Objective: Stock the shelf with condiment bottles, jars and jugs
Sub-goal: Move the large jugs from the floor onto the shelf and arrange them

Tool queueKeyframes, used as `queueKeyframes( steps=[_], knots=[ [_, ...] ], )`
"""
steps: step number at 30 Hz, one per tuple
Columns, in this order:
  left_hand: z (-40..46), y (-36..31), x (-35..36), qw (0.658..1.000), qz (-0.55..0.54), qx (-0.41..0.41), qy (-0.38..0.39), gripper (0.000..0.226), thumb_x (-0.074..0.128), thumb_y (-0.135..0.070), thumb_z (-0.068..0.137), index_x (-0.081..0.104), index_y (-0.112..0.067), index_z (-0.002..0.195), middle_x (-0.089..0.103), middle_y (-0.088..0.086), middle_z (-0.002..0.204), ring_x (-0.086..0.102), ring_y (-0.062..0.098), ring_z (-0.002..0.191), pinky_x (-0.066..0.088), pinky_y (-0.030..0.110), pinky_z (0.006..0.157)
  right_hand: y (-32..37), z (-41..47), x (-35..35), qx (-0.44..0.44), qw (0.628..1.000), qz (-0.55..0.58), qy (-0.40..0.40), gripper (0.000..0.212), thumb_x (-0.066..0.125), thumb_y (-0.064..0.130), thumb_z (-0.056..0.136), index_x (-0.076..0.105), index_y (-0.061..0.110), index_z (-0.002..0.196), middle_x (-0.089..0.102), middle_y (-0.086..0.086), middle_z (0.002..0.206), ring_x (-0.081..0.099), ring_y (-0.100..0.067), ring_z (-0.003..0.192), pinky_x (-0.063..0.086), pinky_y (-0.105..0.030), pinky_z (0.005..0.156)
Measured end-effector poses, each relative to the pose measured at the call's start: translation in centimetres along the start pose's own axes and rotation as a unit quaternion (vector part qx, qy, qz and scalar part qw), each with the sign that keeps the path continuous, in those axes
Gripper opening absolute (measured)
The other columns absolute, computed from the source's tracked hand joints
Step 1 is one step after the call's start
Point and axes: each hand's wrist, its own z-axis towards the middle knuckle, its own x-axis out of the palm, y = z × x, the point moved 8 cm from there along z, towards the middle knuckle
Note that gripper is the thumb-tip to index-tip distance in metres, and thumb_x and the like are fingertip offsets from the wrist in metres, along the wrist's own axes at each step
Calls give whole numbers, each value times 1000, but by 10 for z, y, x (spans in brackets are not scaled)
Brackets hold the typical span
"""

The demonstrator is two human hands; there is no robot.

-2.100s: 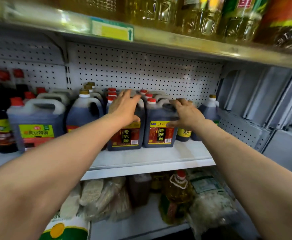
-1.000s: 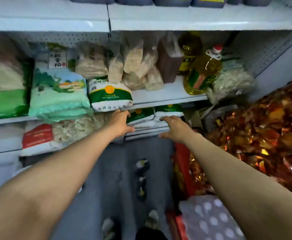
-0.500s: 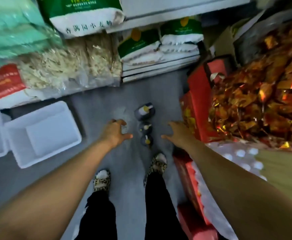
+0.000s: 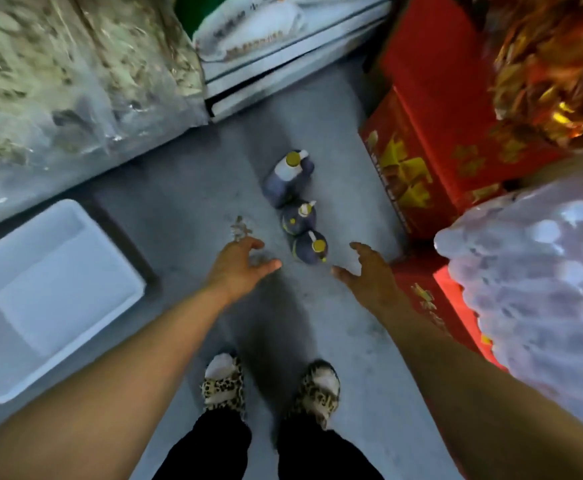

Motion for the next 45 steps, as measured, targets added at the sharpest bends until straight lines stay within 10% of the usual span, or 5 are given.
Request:
queueKeyframes(
  steps=[11, 21, 32, 38, 45],
  knots=[
    [153, 80, 144, 974, -174, 141, 21, 45, 69, -41, 86, 57, -28, 127, 59, 2, 127, 59, 15, 114, 50, 36, 99, -88, 112, 112, -126, 974, 176, 58, 103, 87, 61, 56, 34, 45, 143, 40, 39, 140, 37, 17, 130, 43, -14, 100],
    [182, 70, 194, 936, -227, 229, 139, 63, 57, -19, 97, 28, -27, 153, 40, -11, 150, 45, -2, 129, 44, 10, 95, -109, 137, 122, -134, 982, 117, 62, 118, 91, 13, 66, 18, 23, 157, 31, 1, 158, 35, -14, 142, 36, -36, 116],
    [183, 73, 211, 917, -286, 228, 157, 83, 71, -21, 82, 28, -16, 153, 44, -8, 150, 45, 3, 133, 40, 27, 109, -115, 143, 108, -136, 988, 50, 50, 94, 83, 13, 77, 30, 23, 154, 41, -7, 149, 49, -20, 127, 44, -29, 103],
    [184, 73, 219, 925, -250, 241, 155, 92, 76, -13, 82, 21, -27, 155, 43, -24, 141, 45, -26, 107, 43, 1, 78, -121, 149, 117, -146, 979, 140, 29, 83, 84, 6, 75, 38, 14, 144, 47, -1, 144, 44, -13, 132, 37, -29, 112],
    [191, 65, 214, 928, -253, 240, 129, 92, 77, -11, 81, 23, -24, 155, 38, -7, 154, 41, 1, 132, 46, 9, 91, -118, 155, 114, -125, 975, 185, 1, 75, 88, 11, 71, 44, 7, 131, 60, -6, 121, 61, -18, 111, 54, -26, 90]
  ],
)
